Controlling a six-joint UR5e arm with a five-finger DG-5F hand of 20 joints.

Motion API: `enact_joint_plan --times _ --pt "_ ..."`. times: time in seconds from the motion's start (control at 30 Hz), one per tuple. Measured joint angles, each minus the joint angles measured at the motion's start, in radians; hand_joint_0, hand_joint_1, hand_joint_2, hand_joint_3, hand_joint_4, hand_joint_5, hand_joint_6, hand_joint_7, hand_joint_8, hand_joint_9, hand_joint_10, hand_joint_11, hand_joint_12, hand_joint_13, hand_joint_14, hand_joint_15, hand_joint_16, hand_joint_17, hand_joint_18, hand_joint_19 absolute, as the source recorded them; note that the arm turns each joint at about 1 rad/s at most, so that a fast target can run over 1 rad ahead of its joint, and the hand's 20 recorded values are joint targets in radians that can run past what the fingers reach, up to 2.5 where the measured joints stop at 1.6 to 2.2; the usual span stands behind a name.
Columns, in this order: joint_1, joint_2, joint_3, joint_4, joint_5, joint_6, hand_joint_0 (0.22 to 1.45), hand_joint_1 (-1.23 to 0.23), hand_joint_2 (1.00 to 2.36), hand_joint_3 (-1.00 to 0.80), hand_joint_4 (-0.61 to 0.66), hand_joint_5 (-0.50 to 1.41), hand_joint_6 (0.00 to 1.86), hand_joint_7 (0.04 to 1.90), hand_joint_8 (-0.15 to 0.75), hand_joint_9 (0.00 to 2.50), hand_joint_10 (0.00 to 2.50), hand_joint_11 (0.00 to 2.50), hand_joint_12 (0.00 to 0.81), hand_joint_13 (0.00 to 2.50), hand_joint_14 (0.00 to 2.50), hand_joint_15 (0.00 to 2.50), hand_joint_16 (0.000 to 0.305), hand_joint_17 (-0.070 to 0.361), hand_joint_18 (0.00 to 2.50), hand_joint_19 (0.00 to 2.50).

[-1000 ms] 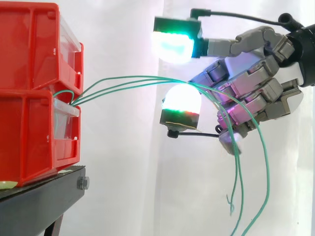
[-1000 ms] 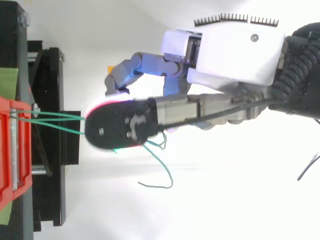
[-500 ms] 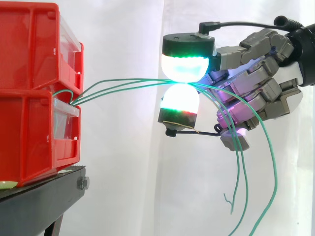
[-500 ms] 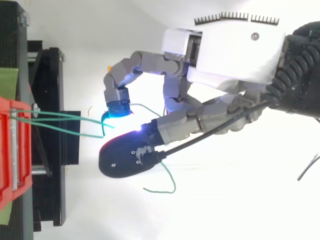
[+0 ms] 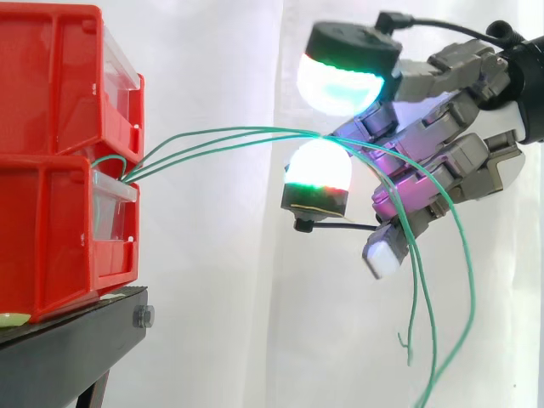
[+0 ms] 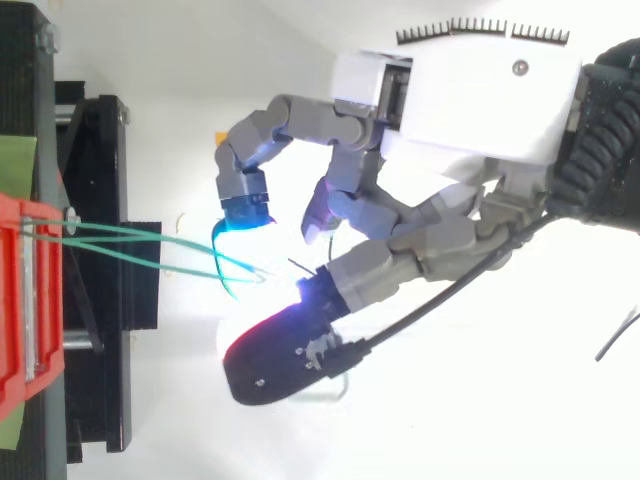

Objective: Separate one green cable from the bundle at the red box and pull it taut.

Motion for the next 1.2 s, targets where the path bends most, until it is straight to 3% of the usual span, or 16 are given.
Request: enact_joint_plan --times 0.07,0.13,0.23,0.3,0.53,0.67,0.7,0.73,0.8,0.83,0.87,0.9,0.93,0.97,1.07,1.2 --pt "0.0 0.0 0.0 -0.001 0.0 -0.002 0.37 -0.34 1.0 -0.5 0.18 -0.01 0.81 1.15 0.309 1.8 2.5 1.12 0.399 1.21 2.5 0.76 0.087 0.195 0.97 0.15" --pt "0.0 0.0 0.0 -0.001 0.0 -0.004 0.46 -0.26 1.0 -0.5 0.16 -0.01 0.82 1.12 0.252 1.83 2.5 1.12 0.329 1.19 2.5 0.85 0.066 0.148 0.98 0.47" --pt "0.0 0.0 0.0 -0.002 0.0 -0.005 0.58 -0.32 1.0 -0.5 0.1 0.0 0.84 1.07 0.188 1.88 2.5 1.1 0.256 1.19 2.5 0.93 0.048 0.109 1.07 0.89" --pt "0.0 0.0 0.0 -0.002 0.0 -0.006 0.62 -0.39 1.0 -0.5 0.08 0.0 0.84 1.05 0.187 1.89 2.5 1.11 0.253 1.19 2.5 0.92 0.047 0.106 1.08 0.9" --pt "0.0 0.0 0.0 -0.002 0.0 -0.006 0.64 -0.45 1.0 -0.5 0.08 0.0 0.83 1.05 0.2 1.89 2.5 1.13 0.255 1.2 2.5 0.96 0.048 0.108 1.09 0.92" --pt "0.0 0.0 0.0 0.0 0.001 -0.006 0.4 -0.35 1.0 -0.5 0.14 0.02 0.78 1.13 0.266 2.02 2.47 1.27 0.349 1.31 2.5 0.86 0.081 0.182 1.15 0.31" --pt "0.0 0.0 0.0 0.0 0.0 -0.006 0.39 -0.34 1.0 -0.5 0.14 0.02 0.77 1.15 0.268 2.04 2.37 1.3 0.355 1.31 2.5 0.86 0.083 0.186 1.16 0.27" --pt "0.0 0.0 0.0 -0.001 0.0 -0.006 0.37 -0.32 1.0 -0.5 0.17 0.03 0.71 1.23 0.272 2.08 2.05 1.41 0.373 1.34 2.5 0.88 0.085 0.191 1.16 0.27" --pt "0.0 0.0 -0.001 -0.001 0.0 -0.007 0.36 -0.3 1.0 -0.5 0.21 0.04 0.59 1.44 0.29 2.17 1.24 1.7 0.399 1.4 2.21 0.91 0.086 0.193 1.19 0.26" --pt "0.0 0.0 -0.001 -0.002 0.0 -0.009 0.36 -0.3 1.0 -0.5 0.24 0.04 0.5 1.53 0.299 2.22 0.63 1.93 0.424 1.44 1.85 0.99 0.085 0.191 1.2 0.38" --pt "-0.001 0.0 -0.001 -0.004 0.001 -0.012 0.36 -0.3 1.0 -0.5 0.25 0.02 0.5 1.43 0.314 2.24 0.09 2.07 0.447 1.47 1.53 1.08 0.086 0.192 1.21 0.45" --pt "-0.001 0.0 -0.001 -0.006 0.001 -0.016 0.36 -0.3 1.0 -0.5 0.25 0.01 0.5 1.39 0.331 2.2 0.01 2.0 0.455 1.5 1.34 1.14 0.086 0.193 1.23 0.47" --pt "-0.002 0.0 -0.001 -0.008 0.001 -0.021 0.36 -0.3 1.0 -0.5 0.24 -0.01 0.5 1.27 0.347 2.08 0.02 1.77 0.479 1.56 0.79 1.32 0.087 0.196 1.24 0.58" --pt "-0.003 0.0 -0.001 -0.011 0.002 -0.029 0.36 -0.3 1.0 -0.5 0.24 -0.03 0.51 1.17 0.354 1.98 0.02 1.6 0.489 1.58 0.5 1.39 0.087 0.196 1.24 0.62" --pt "-0.005 -0.001 -0.004 -0.022 0.003 -0.064 0.36 -0.31 1.0 -0.5 0.22 -0.06 0.5 0.96 0.345 1.85 0.03 1.36 0.494 1.68 0.04 1.47 0.086 0.194 1.27 0.62" --pt "-0.009 -0.001 -0.008 -0.034 0.004 -0.129 0.36 -0.31 1.0 -0.5 0.2 -0.09 0.5 0.83 0.333 1.72 0.03 1.13 0.502 1.63 0.01 1.3 0.086 0.194 1.43 0.78"
